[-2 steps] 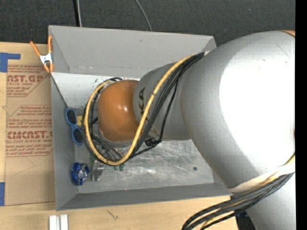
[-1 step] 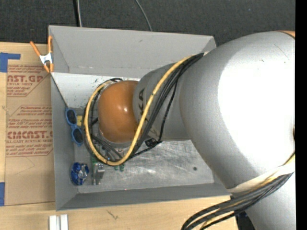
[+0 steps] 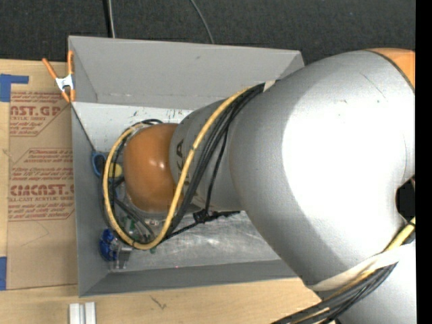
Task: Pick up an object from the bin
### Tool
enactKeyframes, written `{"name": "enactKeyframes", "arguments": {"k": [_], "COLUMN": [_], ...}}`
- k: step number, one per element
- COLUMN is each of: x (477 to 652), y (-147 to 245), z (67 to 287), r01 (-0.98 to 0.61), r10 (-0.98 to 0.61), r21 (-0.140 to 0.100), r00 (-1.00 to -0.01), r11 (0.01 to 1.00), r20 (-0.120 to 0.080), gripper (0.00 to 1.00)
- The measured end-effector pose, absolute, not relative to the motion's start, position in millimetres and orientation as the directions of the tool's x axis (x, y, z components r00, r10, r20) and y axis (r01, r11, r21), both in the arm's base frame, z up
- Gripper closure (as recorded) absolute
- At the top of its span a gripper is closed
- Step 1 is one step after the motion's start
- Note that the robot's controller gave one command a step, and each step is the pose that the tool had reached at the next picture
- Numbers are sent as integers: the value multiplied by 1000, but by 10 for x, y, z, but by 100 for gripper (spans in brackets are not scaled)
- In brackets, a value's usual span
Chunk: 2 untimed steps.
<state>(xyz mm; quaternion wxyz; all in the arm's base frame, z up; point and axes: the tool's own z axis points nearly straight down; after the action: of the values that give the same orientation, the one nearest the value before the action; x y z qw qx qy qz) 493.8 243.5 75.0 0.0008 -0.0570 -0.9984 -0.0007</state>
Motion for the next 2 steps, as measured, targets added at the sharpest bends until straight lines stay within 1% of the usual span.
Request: {"name": "enactKeyframes", "arguments": {"k": [1, 2], "x": [4971, 4991], "y": [2465, 2453], "z": [717, 730], "r01": [299, 301], "r10": [299, 301], "r21": [3, 3], "r00": [-954, -954], "r11": [954, 954], "r20": [-2, -6], "gripper": [0, 100]}}
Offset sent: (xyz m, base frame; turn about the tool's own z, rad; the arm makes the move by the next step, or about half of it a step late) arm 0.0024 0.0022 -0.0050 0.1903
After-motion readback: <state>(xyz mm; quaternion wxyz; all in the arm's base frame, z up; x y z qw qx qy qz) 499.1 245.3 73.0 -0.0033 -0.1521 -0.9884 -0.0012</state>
